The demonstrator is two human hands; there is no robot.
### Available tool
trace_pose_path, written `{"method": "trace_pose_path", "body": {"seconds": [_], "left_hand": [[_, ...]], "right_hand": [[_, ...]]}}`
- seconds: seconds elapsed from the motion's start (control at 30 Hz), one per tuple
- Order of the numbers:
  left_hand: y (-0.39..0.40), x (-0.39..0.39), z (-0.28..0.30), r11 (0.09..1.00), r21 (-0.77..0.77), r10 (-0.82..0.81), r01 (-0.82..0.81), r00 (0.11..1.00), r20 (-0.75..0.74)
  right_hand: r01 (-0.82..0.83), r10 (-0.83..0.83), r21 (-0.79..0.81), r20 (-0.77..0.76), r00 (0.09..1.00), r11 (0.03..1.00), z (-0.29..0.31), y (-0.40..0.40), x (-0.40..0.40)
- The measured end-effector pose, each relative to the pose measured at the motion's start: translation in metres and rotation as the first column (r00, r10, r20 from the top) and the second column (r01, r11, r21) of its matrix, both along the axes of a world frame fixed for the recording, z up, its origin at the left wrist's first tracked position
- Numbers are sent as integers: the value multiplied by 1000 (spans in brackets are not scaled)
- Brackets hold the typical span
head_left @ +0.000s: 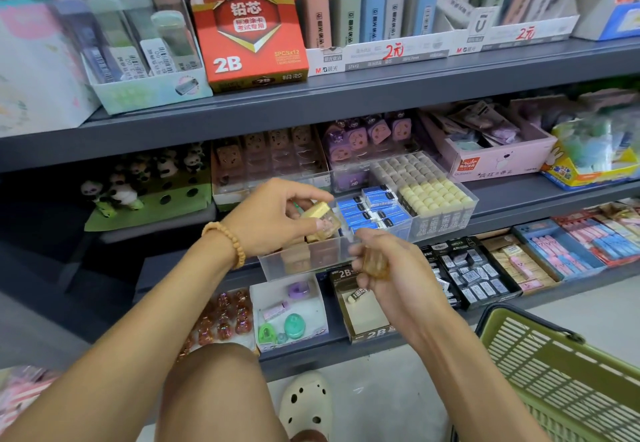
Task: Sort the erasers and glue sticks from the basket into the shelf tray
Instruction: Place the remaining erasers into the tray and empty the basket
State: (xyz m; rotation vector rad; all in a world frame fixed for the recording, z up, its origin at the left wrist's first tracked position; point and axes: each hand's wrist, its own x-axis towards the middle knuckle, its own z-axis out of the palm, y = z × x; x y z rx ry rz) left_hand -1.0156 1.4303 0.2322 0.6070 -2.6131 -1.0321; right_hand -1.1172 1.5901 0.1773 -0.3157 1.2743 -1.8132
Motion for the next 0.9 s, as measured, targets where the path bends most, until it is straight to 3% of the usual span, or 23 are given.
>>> {"method": "trace_pose_path", "body": {"seconds": [0.07,0.17,0.37,0.47,0.63,0.73,0.8,0.9], "left_hand": [[-7,-4,-3,980,-192,76,-54,991,108],[-11,-12,-12,954,-288,135,-82,976,169],[-13,-26,-19,901,-415,182,-125,978,99],[-15,-26,-19,898,-418,201,-139,974,108],[-17,-26,-24,893,-426,231,-144,960,160],[-12,-22,-24,861,-439,305,-256,951,43],[-2,-18,-21,878,-378,287,-295,955,-80],[23,-16,-14,980,-116,145,-163,979,-146]], "right_hand": [[-4,6,-31,76,997,1000,1,3,-2],[-13,19,-65,89,996,998,1,12,-3],[-48,54,66,-100,993,997,-8,33,-11],[-27,46,101,-189,981,994,-16,37,-15],[24,-12,70,-166,986,997,-23,40,-15],[53,-32,71,-265,964,996,-22,42,-16],[52,-31,64,-297,954,997,-20,43,-17],[49,-35,35,-329,944,998,-16,42,-16]]}}
